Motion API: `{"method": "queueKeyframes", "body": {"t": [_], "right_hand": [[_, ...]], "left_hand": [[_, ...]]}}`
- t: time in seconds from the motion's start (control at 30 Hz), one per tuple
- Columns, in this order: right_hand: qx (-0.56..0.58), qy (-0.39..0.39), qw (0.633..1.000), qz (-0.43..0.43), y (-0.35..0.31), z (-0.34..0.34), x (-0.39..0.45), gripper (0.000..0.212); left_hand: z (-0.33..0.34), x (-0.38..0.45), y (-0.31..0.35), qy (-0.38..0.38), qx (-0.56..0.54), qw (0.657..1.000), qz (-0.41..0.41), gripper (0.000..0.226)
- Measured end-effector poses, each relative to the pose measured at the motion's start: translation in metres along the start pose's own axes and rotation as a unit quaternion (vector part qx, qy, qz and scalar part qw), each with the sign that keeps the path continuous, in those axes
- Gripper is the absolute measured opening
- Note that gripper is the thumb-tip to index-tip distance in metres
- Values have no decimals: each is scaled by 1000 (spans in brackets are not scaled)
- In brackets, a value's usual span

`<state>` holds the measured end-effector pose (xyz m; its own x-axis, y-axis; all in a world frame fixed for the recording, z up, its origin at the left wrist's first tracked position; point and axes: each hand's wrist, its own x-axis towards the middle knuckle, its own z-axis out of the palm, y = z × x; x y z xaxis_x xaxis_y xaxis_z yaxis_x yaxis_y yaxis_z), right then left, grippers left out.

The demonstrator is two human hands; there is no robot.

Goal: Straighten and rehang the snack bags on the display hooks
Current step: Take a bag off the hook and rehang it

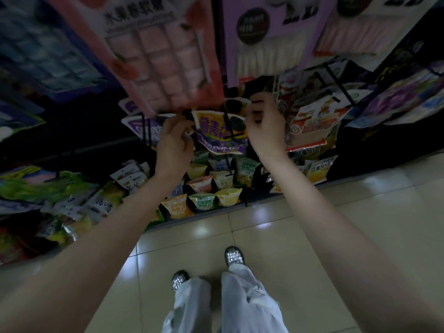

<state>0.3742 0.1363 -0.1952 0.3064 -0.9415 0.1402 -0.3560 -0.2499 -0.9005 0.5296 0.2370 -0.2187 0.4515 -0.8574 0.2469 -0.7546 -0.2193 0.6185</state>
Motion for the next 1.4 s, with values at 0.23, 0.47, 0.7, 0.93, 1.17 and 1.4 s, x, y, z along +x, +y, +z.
{"method": "queueKeyframes", "body": {"t": [0.23,0.47,0.7,0.93,1.17,1.4], "right_hand": [[-20,-137,980,-141,-89,70,-49,30],[22,-198,972,-120,-201,165,-39,39],[64,-245,964,-85,-273,260,-64,46],[77,-163,978,-101,-296,266,-82,20],[127,-240,956,-109,-287,183,-110,14],[73,-244,962,103,-175,118,-124,14]], "left_hand": [[-120,-34,-49,133,-19,985,-110,31],[-242,-49,-115,156,3,981,-115,29],[-325,-74,-164,202,-39,971,-121,27],[-365,-75,-181,245,-74,958,-128,36],[-351,-71,-158,198,-186,962,-34,26],[-260,-71,-130,-80,-272,957,-66,17]]}}
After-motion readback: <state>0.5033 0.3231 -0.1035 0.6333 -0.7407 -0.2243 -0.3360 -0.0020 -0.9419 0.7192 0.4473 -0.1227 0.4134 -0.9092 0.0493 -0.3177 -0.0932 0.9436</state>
